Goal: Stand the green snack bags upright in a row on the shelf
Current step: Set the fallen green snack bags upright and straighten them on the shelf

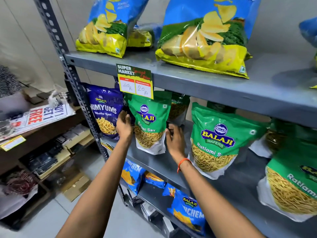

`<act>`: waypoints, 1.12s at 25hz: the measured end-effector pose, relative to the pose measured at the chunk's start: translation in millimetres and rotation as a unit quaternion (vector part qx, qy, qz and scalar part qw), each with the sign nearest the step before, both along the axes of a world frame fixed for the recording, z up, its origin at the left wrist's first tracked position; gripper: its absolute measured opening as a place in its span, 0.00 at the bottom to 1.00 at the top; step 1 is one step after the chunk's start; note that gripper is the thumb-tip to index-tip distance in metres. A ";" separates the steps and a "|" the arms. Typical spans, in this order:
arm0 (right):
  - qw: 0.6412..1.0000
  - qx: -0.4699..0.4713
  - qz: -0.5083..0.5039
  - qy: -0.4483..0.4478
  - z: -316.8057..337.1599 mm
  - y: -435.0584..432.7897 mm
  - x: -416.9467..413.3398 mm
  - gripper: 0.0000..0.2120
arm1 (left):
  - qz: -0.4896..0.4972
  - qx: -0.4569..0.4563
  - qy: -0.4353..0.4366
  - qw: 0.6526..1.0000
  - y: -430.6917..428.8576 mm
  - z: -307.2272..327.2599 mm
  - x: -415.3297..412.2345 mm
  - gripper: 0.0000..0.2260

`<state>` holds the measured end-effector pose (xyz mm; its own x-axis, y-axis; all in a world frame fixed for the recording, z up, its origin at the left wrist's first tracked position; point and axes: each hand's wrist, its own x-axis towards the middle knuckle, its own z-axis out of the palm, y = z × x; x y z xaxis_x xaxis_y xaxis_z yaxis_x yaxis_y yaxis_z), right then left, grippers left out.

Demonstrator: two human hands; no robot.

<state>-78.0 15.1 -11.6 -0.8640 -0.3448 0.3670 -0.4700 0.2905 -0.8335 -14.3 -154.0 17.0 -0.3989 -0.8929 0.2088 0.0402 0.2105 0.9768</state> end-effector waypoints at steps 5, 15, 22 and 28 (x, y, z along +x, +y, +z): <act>1.000 -0.010 -0.024 0.006 5.4 -17.9 -10.2 0.07 | -0.034 0.000 -0.006 0.999 -34.6 4.9 -16.2 0.09; 1.000 -0.014 0.002 -0.014 1.7 -6.6 -8.4 0.08 | 0.039 0.108 0.052 0.992 -25.3 1.6 -33.6 0.04; 0.963 0.042 0.143 -0.227 -20.2 -6.8 7.2 0.31 | -0.054 0.147 -0.055 0.986 42.4 -16.3 -8.2 0.19; 0.965 0.090 0.113 -0.220 -34.8 -31.1 12.6 0.34 | -0.103 0.207 -0.062 0.971 25.4 -20.3 -0.8 0.20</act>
